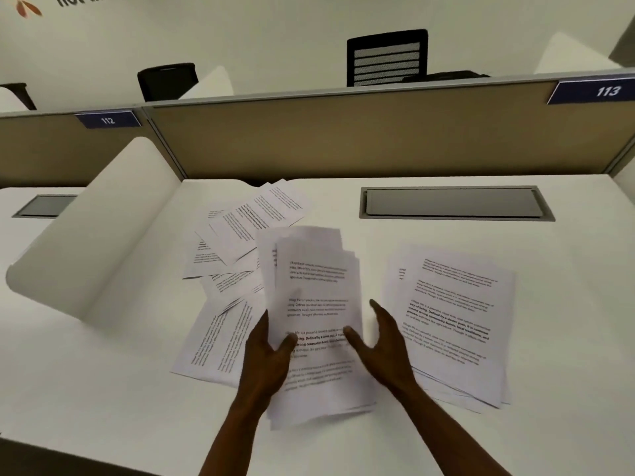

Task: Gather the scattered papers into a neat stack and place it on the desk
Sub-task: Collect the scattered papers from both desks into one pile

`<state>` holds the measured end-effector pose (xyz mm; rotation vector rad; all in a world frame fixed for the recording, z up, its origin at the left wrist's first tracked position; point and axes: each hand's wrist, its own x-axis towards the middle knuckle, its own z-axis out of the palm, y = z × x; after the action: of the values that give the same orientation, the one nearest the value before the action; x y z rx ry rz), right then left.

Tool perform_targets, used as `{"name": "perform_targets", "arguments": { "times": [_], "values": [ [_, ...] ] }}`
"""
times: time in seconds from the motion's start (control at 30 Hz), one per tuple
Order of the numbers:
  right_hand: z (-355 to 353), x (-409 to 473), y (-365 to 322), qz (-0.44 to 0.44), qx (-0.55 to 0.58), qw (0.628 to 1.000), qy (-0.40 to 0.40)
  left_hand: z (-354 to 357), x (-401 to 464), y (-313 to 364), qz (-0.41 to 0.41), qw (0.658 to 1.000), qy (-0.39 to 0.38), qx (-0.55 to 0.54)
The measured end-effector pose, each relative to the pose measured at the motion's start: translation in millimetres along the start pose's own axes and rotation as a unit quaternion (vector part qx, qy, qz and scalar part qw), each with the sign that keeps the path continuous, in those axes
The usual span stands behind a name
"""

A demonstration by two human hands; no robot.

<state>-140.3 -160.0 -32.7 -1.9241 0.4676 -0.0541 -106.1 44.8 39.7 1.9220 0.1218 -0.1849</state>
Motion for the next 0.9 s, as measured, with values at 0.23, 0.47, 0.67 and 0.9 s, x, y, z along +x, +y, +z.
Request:
{"name": "perform_targets", "arguments": {
  "times": [0.23,0.47,0.67,0.9],
  "values": [
    [-20.5,18.7,-25.1,0.018,0.211,0.970,-0.118,-21.1,1.9,15.2,-0.052,0.988,-0.104,-0.099],
    [-24.8,5.5,-35.6,-0.005,0.142,0.989,-0.037,0.3,7.5,13.9,-0.040,0.993,-0.101,-0.050],
    [-88.4,6.6,-20.8,0.000,0.138,0.987,0.085,52.1,13.3,35.1,-0.023,0.992,-0.108,-0.053],
    [-148.0,6.4,13.4,0.088,0.120,0.962,0.229,147.8,14.1,58.6,-0.010,0.978,-0.205,-0.028]
  ]
}}
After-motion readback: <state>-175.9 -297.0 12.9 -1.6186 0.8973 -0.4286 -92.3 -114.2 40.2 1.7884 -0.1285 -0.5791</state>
